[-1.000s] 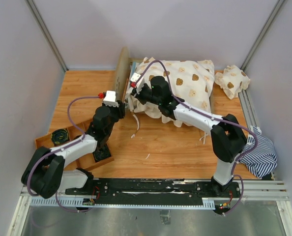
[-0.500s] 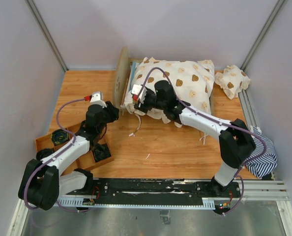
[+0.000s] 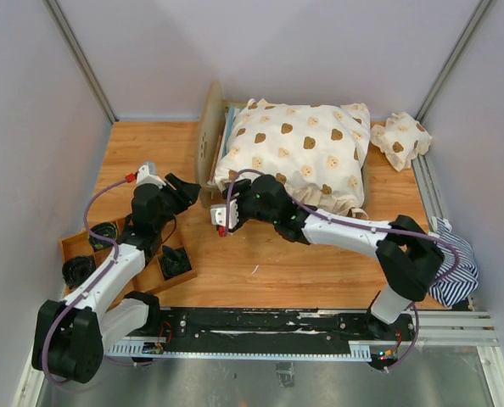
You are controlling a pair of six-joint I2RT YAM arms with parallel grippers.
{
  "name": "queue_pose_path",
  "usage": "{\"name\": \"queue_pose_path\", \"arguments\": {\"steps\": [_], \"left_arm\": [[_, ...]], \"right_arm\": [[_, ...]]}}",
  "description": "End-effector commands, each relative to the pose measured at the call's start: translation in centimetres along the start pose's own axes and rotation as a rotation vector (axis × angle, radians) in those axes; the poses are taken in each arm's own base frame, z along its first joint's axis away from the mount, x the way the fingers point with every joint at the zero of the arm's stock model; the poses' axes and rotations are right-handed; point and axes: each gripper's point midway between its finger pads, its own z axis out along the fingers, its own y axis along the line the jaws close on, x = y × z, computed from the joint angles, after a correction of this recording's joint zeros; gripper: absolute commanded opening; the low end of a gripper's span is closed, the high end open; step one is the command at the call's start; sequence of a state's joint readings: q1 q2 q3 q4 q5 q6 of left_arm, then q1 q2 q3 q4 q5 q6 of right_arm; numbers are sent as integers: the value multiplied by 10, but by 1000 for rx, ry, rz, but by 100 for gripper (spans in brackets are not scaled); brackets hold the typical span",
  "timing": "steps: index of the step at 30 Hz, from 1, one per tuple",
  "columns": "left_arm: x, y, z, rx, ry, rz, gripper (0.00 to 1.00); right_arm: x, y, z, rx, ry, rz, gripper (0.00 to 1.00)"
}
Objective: Set up the pet bed
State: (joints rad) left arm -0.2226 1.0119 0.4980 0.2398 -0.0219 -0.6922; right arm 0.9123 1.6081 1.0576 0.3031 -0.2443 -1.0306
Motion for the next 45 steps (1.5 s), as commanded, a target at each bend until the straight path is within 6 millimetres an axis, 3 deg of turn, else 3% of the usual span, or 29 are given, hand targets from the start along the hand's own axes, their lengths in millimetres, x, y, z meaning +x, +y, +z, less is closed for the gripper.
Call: {"name": "queue_pose_path", "arguments": {"steps": [1, 10, 13, 17, 21, 23, 36, 40, 45], "left_arm": [[5, 7, -9, -24, 5, -133, 56], [20, 32, -13, -147, 32, -209, 58], [30, 36, -11, -158, 61, -236, 59], [45, 39, -6, -140, 103, -231, 56], [57, 39, -3, -108, 140, -214, 52], [58, 37, -1, -92, 138, -203, 51], [57, 9, 12, 69, 55, 75, 47], [63, 6, 13, 88, 54, 123, 44], [55, 11, 16, 81, -11, 185, 42]], "right_arm": [[22, -10, 22, 101, 88, -213, 64], [70, 11, 53, 100, 250, -376, 65], [86, 3, 55, 167, 324, -398, 64], [104, 2, 60, 189, 384, -395, 48], [94, -6, 57, 191, 350, -347, 15], [82, -21, 50, 215, 318, -323, 1], [43, -65, 32, 167, 195, -15, 0], [37, -63, 36, 76, 154, 135, 0], [30, -53, 41, -61, 94, 341, 0]]}}
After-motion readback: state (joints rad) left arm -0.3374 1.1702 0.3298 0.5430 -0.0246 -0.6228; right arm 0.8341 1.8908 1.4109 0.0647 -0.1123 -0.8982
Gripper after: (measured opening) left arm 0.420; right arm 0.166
